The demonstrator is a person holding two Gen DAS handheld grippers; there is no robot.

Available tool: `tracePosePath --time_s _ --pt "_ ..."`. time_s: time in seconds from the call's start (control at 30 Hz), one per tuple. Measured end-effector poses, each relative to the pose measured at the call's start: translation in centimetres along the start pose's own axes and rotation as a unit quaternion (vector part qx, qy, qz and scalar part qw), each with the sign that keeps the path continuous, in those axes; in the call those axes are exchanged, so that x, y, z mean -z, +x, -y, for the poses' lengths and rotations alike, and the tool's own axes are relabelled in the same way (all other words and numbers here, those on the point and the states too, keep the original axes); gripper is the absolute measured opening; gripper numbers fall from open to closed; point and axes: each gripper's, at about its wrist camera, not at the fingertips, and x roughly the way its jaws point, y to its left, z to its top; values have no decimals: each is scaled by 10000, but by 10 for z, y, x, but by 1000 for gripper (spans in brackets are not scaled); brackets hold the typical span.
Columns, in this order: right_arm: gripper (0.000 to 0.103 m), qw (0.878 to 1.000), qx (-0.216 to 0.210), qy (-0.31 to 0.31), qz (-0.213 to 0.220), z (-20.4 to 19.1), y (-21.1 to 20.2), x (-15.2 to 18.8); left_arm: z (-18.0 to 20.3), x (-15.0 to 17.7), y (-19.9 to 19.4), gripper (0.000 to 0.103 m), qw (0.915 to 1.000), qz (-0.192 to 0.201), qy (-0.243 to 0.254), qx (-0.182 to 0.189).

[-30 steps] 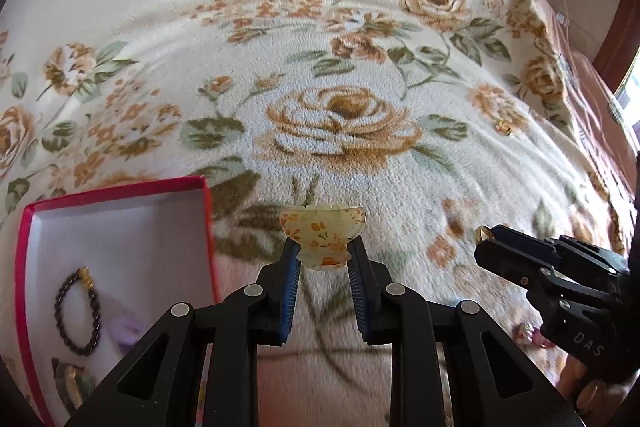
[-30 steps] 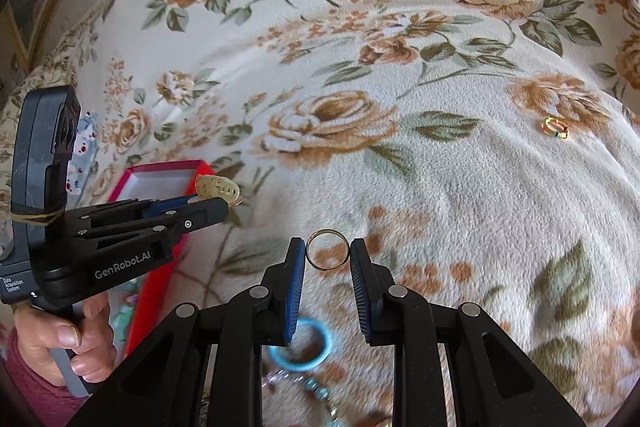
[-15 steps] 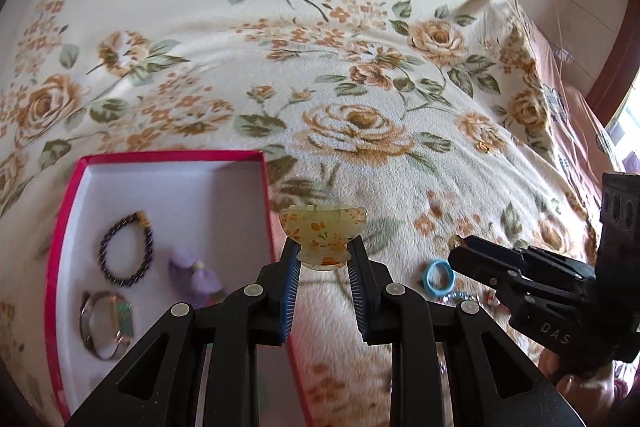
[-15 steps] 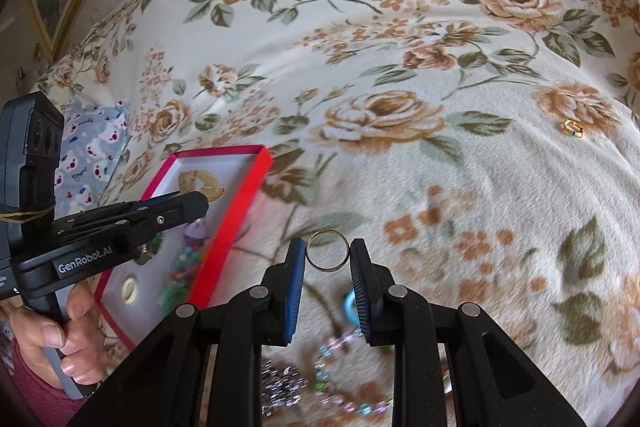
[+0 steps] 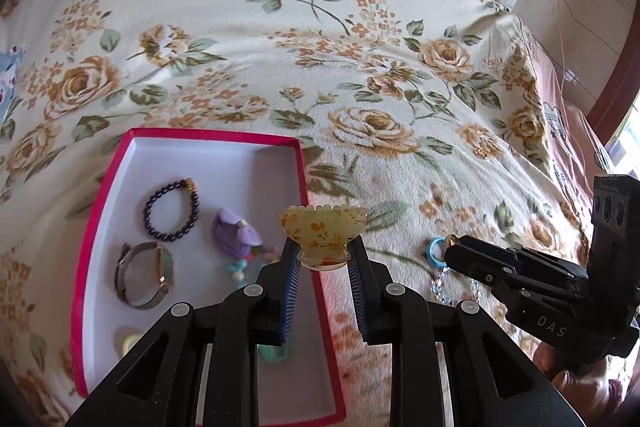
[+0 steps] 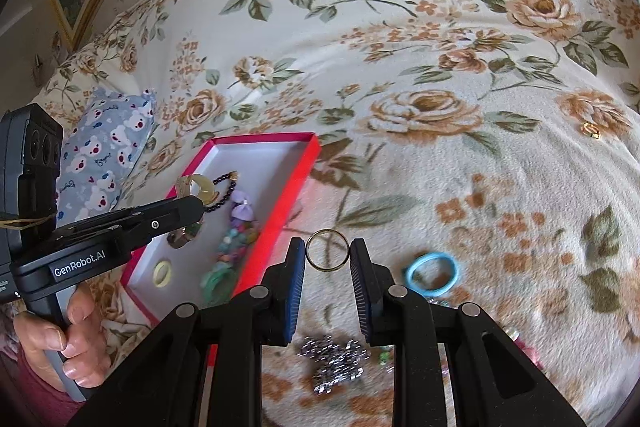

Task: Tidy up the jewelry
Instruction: 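Carry the claw clip and gold ring into the red box and open both grippers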

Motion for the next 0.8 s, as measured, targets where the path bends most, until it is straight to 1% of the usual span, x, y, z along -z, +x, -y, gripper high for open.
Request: tracePosePath --time_s 0.3,0.57,0.7,0.8 --pt "23 9997 -181 -159 -48 -30 0 9 -21 19 -31 23 9997 106 -166 -143" --pt "23 9986 -364 -344 -152 -58 6 19 -48 40 -58 23 9980 145 -494 -361" --pt "23 9976 -460 -468 -242 -73 13 23 -62 48 -65 23 9967 128 -648 -477" --pt "23 9965 -517 -569 -314 -86 19 26 -77 54 -67 23 9947 86 -856 -568"
